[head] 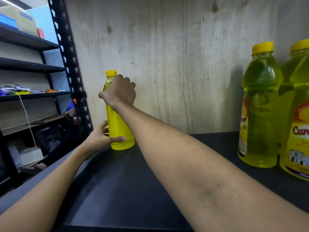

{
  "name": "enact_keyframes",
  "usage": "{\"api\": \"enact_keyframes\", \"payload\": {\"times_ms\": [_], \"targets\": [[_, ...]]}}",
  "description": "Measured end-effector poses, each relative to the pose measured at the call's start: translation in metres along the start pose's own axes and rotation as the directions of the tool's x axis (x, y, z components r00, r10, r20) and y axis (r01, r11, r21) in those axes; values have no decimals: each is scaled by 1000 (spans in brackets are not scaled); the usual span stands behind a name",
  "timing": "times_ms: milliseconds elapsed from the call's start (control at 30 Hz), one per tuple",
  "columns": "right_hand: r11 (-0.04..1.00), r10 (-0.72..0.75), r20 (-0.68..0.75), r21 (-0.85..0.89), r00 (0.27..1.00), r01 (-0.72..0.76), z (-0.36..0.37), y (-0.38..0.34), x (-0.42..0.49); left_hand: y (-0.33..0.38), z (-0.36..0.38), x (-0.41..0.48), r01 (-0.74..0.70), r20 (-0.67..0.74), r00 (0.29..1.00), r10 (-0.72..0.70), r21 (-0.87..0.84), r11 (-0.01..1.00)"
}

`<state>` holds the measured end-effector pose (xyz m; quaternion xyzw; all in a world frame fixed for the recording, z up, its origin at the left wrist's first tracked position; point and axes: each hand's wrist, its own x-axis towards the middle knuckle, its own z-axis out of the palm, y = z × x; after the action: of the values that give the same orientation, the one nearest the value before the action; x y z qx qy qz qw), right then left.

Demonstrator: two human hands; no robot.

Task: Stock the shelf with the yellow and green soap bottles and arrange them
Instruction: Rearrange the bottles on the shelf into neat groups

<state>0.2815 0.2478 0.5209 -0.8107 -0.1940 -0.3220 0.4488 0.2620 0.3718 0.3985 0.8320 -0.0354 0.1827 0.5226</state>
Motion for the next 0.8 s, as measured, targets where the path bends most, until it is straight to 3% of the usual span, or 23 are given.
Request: {"api": "enact_keyframes", "payload": {"times_ms": [167,367,567,800], "targets": [[983,18,106,180,994,-37,-14,13,12,-2,-13,0,61,107,993,-46,-136,989],[869,-45,384,471,922,-153,-31,39,24,-2,-12,3,90,138,987,-79,-76,993],[950,91,229,271,969,-153,-18,23,16,0,-5,2,62,147,988,-45,-112,992],[859,55,335,465,941,-215,-27,40,14,-5,-10,0,134,199,976,-89,-226,965]]}}
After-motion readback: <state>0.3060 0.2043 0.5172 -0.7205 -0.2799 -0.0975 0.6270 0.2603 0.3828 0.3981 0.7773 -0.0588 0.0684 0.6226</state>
